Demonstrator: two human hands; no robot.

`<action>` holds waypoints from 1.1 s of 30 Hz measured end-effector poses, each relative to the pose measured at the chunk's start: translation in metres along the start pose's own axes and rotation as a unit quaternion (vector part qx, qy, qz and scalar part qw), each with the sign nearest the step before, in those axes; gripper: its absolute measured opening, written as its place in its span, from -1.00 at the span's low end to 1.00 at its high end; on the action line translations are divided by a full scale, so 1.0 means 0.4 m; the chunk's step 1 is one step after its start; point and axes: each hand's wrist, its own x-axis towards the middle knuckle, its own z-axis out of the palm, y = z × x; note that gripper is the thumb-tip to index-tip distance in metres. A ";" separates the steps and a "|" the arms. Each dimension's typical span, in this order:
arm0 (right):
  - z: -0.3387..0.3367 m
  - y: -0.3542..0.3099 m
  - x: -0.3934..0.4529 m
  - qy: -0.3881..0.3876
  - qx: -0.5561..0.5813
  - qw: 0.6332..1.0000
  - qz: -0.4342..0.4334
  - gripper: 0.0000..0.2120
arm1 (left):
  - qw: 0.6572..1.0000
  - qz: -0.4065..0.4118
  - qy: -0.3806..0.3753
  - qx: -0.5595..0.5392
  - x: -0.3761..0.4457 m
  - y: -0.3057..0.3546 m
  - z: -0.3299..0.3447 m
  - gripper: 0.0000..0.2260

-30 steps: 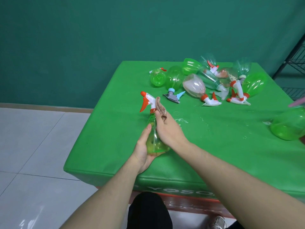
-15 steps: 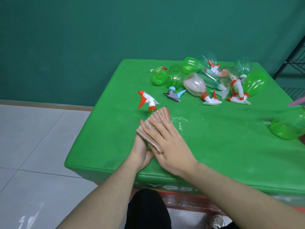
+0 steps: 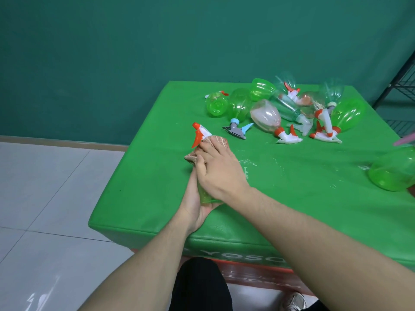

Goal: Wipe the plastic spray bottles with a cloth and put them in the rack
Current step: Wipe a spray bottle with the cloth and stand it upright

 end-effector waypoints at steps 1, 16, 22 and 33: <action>0.009 0.000 0.003 0.003 0.008 1.000 -0.003 -0.38 | 1.000 0.003 0.003 -0.007 0.000 -0.001 -0.003 -0.55; 0.055 0.005 -0.160 0.069 0.019 0.988 -0.138 -0.55 | 0.998 -0.027 0.053 -0.004 -0.022 -0.018 -0.030 -0.58; 0.091 0.014 -0.210 0.090 -0.042 0.976 -0.196 -0.54 | 0.993 -0.077 0.053 -0.075 -0.019 -0.021 -0.042 -0.45; 0.059 0.022 -0.129 0.066 -0.143 0.964 -0.216 -0.52 | 0.992 0.013 0.099 -0.079 -0.036 -0.013 -0.008 -0.63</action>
